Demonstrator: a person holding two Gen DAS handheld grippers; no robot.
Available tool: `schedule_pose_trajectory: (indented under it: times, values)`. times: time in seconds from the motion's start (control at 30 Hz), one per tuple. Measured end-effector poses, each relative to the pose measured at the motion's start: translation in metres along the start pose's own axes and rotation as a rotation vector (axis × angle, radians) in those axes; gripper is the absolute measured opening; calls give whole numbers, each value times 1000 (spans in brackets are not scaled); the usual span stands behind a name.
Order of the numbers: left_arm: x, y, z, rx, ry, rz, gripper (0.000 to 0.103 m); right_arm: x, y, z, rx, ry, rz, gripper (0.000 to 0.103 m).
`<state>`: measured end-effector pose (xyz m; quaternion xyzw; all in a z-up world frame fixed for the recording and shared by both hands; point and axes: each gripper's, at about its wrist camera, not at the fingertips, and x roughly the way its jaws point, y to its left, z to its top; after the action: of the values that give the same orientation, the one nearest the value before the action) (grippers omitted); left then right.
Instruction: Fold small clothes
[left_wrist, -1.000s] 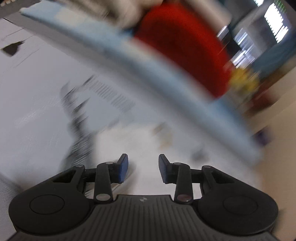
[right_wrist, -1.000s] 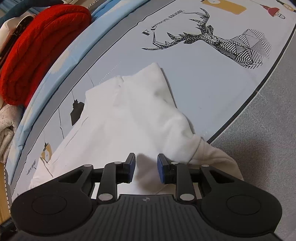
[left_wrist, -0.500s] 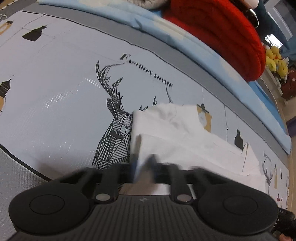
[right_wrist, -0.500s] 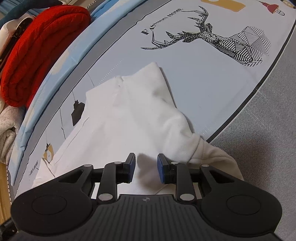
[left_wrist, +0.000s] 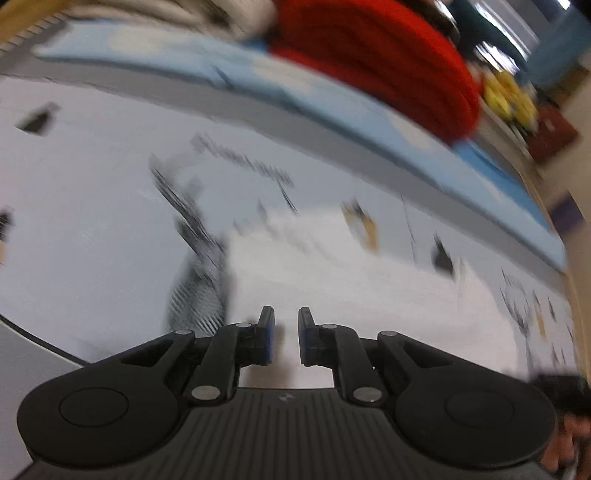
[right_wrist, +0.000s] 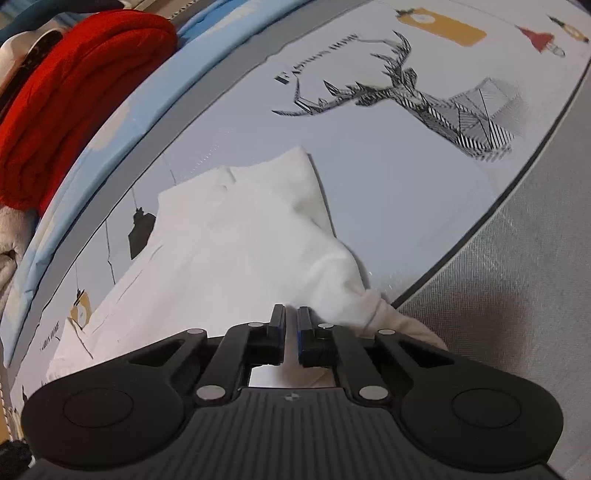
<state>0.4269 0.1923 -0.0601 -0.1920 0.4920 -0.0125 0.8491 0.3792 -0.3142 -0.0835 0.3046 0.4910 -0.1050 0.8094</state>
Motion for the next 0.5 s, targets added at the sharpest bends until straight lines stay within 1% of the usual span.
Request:
schedule_pose_trajectory:
  times: [0.03,0.07,0.1,0.17,0.2,0.23,0.27,0.3,0.33,0.37,0.4,0.43,0.47,0.5]
  values:
    - [12,-1,-6,39,58,15,20,-1,2,0,-16,3,3,11]
    - [26,-1,-12,86,120,68,21,0,4,1,-40,10,5,12]
    - [33,-1,-17,122,140,97,17,0,5,2,-64,18,6,12]
    - [32,-6,-17,160,125,98,19,1,3,3,-86,45,16,12]
    - [26,-11,-13,167,108,87,21,0,2,4,-87,55,24,12]
    - [19,-15,-11,177,69,68,22,-3,2,5,-93,60,30,13]
    - [12,-18,-9,191,33,56,23,-7,3,6,-103,56,34,15]
    - [9,-20,-10,204,13,57,27,-12,4,7,-115,41,39,22]
    - [11,-20,-11,213,4,69,30,-16,5,8,-125,28,39,27]
    - [15,-19,-13,212,12,96,35,-20,6,8,-138,13,40,27]
    - [24,-16,-18,205,54,138,34,-21,6,9,-156,1,37,27]
    - [30,-13,-26,206,84,160,33,-18,5,8,-174,3,17,27]
    - [25,-16,-31,231,47,165,34,-13,1,7,-179,17,-7,27]
    - [18,-22,-34,253,37,187,34,-9,-5,5,-170,38,-35,26]
